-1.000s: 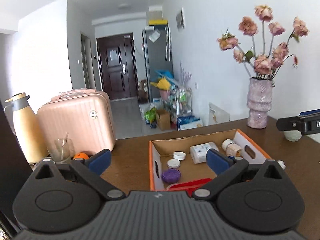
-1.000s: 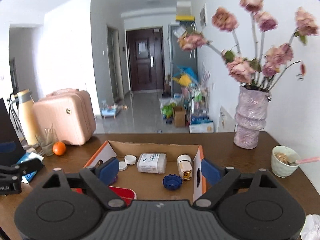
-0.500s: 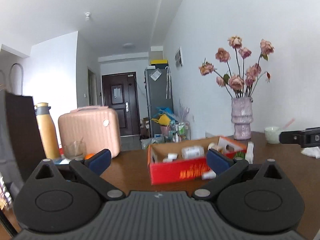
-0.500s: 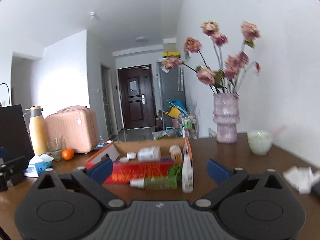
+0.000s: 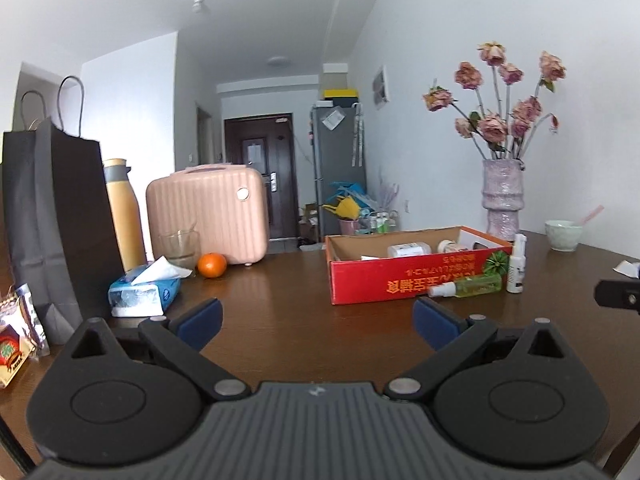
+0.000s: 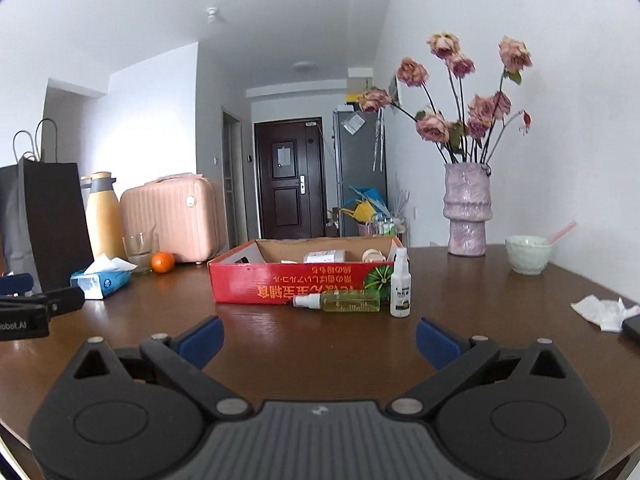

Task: Organize rigid objects
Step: 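Withdraw both grippers from the box back over the table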

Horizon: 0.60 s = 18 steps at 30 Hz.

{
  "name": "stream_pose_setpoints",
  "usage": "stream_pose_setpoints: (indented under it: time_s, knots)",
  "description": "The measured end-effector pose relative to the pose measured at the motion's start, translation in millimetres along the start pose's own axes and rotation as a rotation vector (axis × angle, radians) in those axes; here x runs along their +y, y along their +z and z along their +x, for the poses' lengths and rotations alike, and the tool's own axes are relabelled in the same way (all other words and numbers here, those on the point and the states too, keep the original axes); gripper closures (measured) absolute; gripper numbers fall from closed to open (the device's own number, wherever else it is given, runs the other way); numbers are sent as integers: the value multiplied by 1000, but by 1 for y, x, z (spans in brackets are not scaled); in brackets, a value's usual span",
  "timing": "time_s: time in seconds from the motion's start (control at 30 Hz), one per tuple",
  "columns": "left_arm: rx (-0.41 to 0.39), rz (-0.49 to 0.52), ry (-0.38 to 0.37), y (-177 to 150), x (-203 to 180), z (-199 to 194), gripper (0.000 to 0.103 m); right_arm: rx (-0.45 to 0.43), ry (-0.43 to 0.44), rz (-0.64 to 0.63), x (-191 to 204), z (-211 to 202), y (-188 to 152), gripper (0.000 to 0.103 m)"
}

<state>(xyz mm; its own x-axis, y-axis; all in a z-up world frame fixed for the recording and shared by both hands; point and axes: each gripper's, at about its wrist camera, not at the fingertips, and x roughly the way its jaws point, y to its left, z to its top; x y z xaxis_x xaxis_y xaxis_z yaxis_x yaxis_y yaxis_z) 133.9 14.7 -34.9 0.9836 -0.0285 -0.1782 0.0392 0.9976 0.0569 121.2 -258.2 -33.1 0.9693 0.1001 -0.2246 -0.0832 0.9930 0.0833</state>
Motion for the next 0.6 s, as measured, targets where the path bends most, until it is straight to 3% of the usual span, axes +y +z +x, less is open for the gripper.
stream_pose_setpoints:
  time_s: [0.27,0.6]
  knots:
    - [12,-23,-6,7,-4,14,0,20,-40,23,-15,11,-2,0]
    - [-45,-53,-89,30,-23,42,0,-73,-61,13,-27,25,22,0]
